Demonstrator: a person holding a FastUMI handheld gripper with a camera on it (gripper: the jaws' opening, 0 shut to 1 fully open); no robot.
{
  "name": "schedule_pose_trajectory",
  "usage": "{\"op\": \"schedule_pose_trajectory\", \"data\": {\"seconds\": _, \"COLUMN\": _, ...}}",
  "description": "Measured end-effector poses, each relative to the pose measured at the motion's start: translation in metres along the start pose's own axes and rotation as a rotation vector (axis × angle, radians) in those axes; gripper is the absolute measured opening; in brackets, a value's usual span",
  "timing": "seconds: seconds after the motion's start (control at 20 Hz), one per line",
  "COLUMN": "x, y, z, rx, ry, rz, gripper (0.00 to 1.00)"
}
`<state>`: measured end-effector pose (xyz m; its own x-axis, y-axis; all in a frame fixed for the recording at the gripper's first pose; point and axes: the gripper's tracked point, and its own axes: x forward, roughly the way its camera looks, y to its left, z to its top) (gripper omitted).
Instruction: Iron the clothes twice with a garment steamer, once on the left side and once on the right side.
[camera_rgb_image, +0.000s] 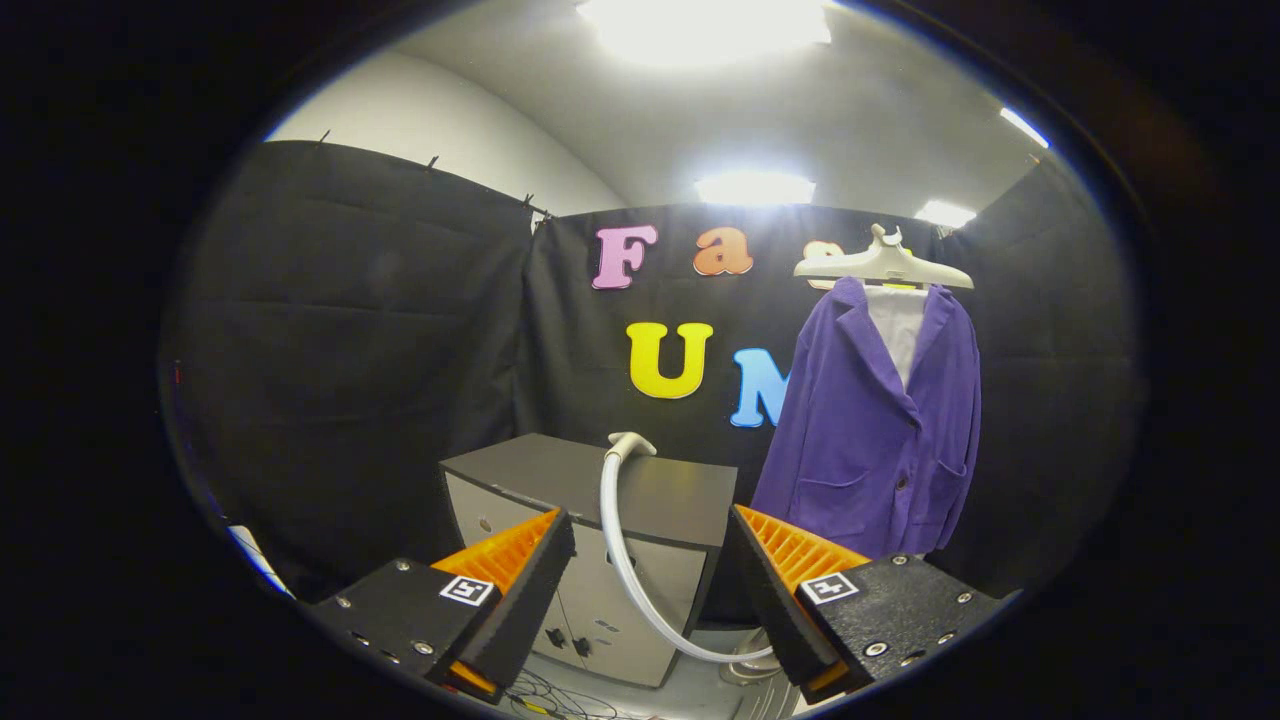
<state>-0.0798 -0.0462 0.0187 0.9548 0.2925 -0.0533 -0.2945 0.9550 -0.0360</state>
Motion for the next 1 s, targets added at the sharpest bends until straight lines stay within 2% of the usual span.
{"op": "schedule_pose_trajectory", "data": {"seconds": 0.15, "x": 0.034, "y": 0.002, "z": 0.023, "rx": -0.017, "ry": -0.041, "rz": -0.019, "gripper": 0.95}}
{"op": "schedule_pose_trajectory", "data": {"seconds": 0.5, "x": 0.151, "y": 0.017, "z": 0.054, "rx": -0.008, "ry": 0.025, "rz": -0.091, "gripper": 0.95}}
{"op": "schedule_pose_trajectory", "data": {"seconds": 0.8, "x": 0.266, "y": 0.035, "z": 0.048, "rx": 0.043, "ry": 0.136, "rz": -0.147, "gripper": 0.95}}
{"op": "schedule_pose_trajectory", "data": {"seconds": 1.0, "x": 0.33, "y": 0.041, "z": 0.033, "rx": 0.034, "ry": 0.241, "rz": -0.175, "gripper": 0.95}}
